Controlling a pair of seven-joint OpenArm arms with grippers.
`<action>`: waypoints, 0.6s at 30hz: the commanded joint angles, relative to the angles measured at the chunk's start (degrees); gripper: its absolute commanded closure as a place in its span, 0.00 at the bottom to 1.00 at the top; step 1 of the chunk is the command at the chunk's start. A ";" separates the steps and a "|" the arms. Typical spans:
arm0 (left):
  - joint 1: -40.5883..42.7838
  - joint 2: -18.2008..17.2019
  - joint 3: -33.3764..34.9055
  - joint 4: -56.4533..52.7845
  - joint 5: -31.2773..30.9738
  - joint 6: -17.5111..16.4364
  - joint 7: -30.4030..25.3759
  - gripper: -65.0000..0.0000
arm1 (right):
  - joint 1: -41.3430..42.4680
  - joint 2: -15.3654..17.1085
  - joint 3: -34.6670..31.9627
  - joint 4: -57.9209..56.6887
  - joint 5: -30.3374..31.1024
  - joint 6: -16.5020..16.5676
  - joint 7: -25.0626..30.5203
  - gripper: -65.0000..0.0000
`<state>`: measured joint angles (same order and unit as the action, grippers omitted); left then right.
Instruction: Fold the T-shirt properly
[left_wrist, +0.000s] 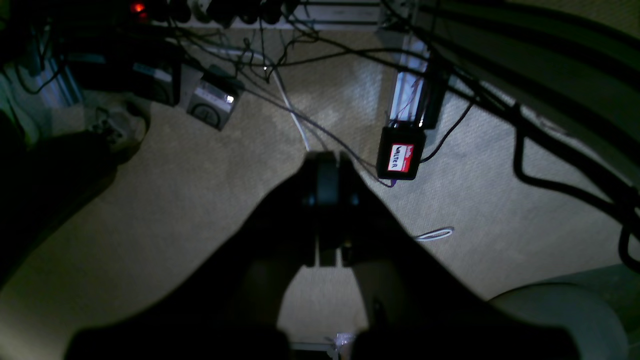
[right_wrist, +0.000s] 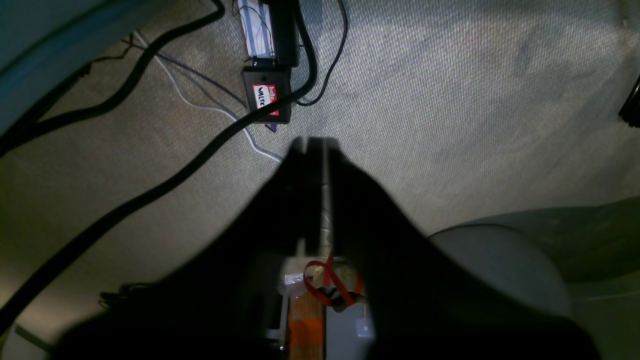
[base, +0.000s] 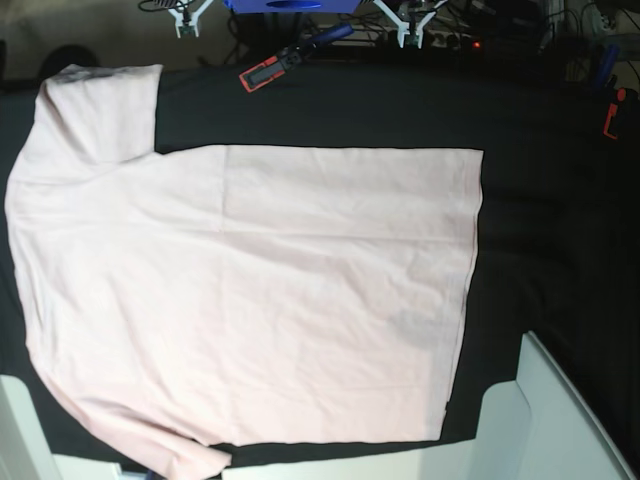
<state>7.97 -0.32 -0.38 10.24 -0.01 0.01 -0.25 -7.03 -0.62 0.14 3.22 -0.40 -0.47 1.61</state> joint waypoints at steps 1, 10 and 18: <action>0.43 0.01 -0.01 0.09 0.05 0.21 -0.14 1.00 | -0.40 0.23 0.17 0.07 0.10 0.16 0.02 0.88; 0.25 0.01 -0.01 0.09 0.05 0.21 -0.14 1.00 | -0.40 0.23 -0.19 0.07 0.10 0.16 0.02 0.98; -0.01 0.01 -0.01 0.09 0.05 0.21 -0.14 1.00 | -0.40 0.23 -0.19 0.07 0.10 0.16 0.02 0.99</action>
<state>7.66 -0.32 -0.38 10.24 -0.01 0.01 -0.25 -7.03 -0.62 0.08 3.22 -0.38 -0.47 1.61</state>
